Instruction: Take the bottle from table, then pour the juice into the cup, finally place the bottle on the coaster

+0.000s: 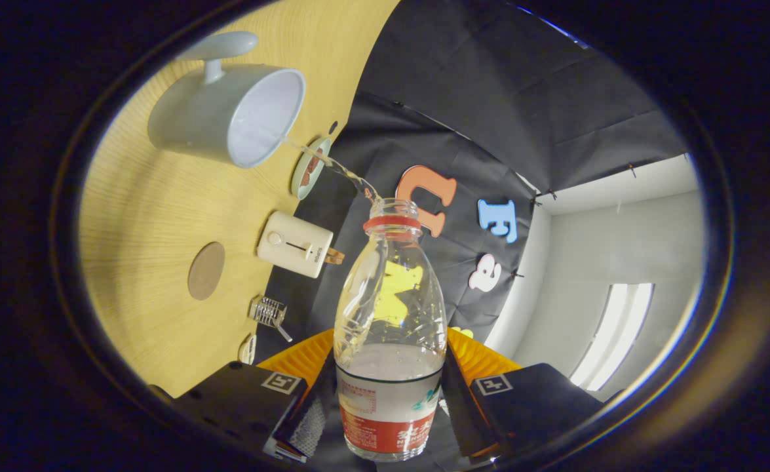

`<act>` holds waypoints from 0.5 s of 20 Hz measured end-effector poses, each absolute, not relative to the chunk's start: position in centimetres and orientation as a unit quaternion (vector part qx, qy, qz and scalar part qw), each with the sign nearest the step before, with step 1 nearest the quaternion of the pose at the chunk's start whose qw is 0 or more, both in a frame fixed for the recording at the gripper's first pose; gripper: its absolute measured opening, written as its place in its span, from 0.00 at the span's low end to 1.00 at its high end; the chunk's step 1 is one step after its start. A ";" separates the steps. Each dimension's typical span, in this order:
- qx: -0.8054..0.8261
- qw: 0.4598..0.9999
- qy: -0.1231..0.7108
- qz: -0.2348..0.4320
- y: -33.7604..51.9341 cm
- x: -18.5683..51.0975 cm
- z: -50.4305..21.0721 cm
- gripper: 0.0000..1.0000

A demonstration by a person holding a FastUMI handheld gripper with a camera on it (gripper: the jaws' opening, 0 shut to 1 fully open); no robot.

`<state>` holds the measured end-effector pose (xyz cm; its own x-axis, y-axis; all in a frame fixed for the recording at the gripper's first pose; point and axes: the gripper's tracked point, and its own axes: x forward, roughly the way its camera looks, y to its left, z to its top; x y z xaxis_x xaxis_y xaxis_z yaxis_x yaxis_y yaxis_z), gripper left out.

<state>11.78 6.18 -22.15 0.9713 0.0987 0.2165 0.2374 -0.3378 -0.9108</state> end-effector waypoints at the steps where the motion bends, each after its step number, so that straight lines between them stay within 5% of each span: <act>1: -0.816 0.565 -0.103 -0.060 6.1 11.9 -22.2 0.81; 10: -0.832 0.540 -0.116 -0.047 6.9 11.8 -22.5 0.81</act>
